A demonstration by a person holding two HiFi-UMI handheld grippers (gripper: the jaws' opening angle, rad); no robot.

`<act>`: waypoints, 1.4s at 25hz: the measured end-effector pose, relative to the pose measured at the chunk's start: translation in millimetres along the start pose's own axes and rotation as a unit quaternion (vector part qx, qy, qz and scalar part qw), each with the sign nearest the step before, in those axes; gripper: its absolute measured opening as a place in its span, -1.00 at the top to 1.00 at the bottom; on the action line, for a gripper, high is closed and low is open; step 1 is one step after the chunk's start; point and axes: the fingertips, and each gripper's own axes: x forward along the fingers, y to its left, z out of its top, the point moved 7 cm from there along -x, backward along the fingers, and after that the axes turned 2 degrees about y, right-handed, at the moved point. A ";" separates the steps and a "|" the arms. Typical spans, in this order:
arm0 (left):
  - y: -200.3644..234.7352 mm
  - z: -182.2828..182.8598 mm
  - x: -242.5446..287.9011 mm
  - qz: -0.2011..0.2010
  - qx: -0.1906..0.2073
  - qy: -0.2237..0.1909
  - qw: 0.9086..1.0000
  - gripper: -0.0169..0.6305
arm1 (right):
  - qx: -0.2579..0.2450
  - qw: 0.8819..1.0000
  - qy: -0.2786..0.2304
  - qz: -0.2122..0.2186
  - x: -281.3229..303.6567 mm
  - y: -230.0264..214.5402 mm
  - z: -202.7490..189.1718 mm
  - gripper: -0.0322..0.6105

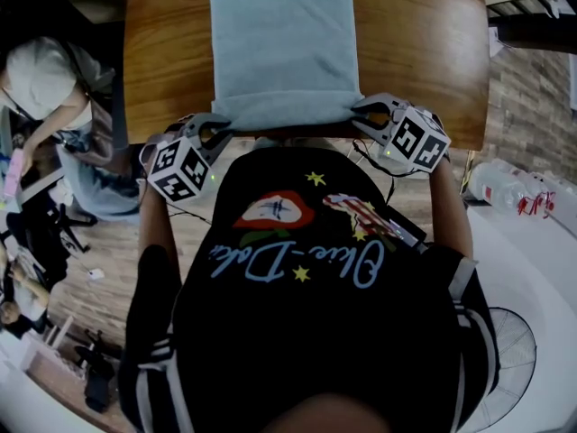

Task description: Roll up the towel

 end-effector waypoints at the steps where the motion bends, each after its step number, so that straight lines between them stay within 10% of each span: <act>1: 5.1 0.2 -1.3 0.000 -0.012 0.001 1.000 0.83 | 0.014 1.000 -0.007 0.004 -0.2 -3.5 0.3 0.76; 9: 55.1 -0.1 -0.1 0.049 -0.065 -0.020 0.997 0.76 | 0.081 0.995 -0.061 -0.023 -4.5 -47.4 5.0 0.76; 29: 120.0 3.5 26.0 0.213 -0.077 0.013 0.974 0.60 | 0.052 0.985 0.006 -0.164 16.3 -101.7 3.9 0.65; 35: 127.9 -3.3 12.9 0.254 -0.176 -0.064 0.949 0.59 | 0.078 0.976 -0.032 -0.199 -2.3 -103.8 1.5 0.54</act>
